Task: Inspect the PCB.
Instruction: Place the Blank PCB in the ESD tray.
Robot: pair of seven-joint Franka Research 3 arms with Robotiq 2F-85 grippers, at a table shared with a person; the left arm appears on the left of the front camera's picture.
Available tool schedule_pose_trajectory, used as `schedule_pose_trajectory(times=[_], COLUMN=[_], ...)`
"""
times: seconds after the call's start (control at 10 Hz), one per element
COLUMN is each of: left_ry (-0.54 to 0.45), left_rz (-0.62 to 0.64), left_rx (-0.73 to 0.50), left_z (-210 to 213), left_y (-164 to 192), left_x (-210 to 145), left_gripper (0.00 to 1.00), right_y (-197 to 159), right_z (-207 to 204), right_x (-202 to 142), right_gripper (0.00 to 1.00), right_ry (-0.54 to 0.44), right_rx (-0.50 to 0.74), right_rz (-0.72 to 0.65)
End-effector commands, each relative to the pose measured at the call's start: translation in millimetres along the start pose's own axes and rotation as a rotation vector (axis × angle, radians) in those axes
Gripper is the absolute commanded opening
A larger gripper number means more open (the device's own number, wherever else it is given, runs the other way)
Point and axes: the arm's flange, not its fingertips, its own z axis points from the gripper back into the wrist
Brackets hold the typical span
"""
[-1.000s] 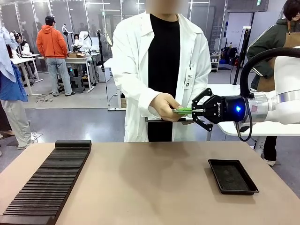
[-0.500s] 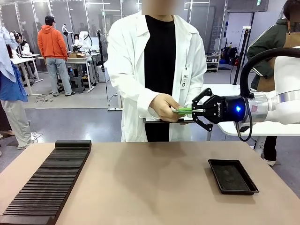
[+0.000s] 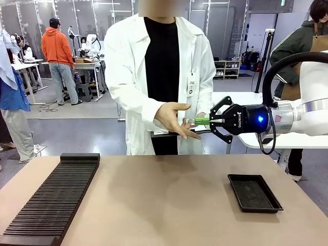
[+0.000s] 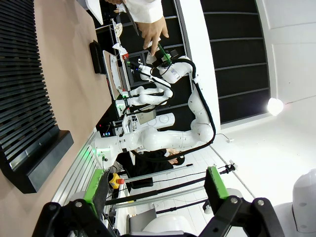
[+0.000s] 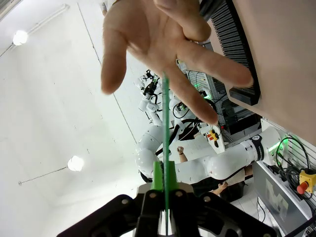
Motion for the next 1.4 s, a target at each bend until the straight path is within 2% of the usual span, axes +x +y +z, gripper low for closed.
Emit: schedule_pose_trajectory(times=[0.0,0.6,0.7,0.8,0.9,1.1,1.3], left_ry=[0.001,0.001,0.001,0.001,0.001,0.001,0.001], left_rz=[0.011,0.011,0.011,0.011,0.011,0.011,0.011], left_rx=[0.010,0.010,0.010,0.010,0.010,0.010,0.010], left_z=[3,3,3,3,3,3,3], left_y=[-4,-4,-4,-4,-4,-4,-4], left_x=[3,3,3,3,3,3,3], left_gripper=[1.00,1.00,1.00,1.00,1.00,1.00,1.00], right_y=[2,2,0,0,-4,-17,-35], right_z=[-1,-1,0,13,29,67,101], right_x=[-1,-1,0,-7,-10,-16,-5], right_gripper=[0.00,0.00,0.03,0.03,0.03,0.03,0.03], right_ry=[0.001,0.001,0.000,0.018,-0.052,-0.087,-0.112], right_rx=[0.000,0.000,0.000,-0.023,-0.120,-0.234,-0.266], right_rz=[0.005,0.005,0.000,0.113,0.192,0.290,0.349])
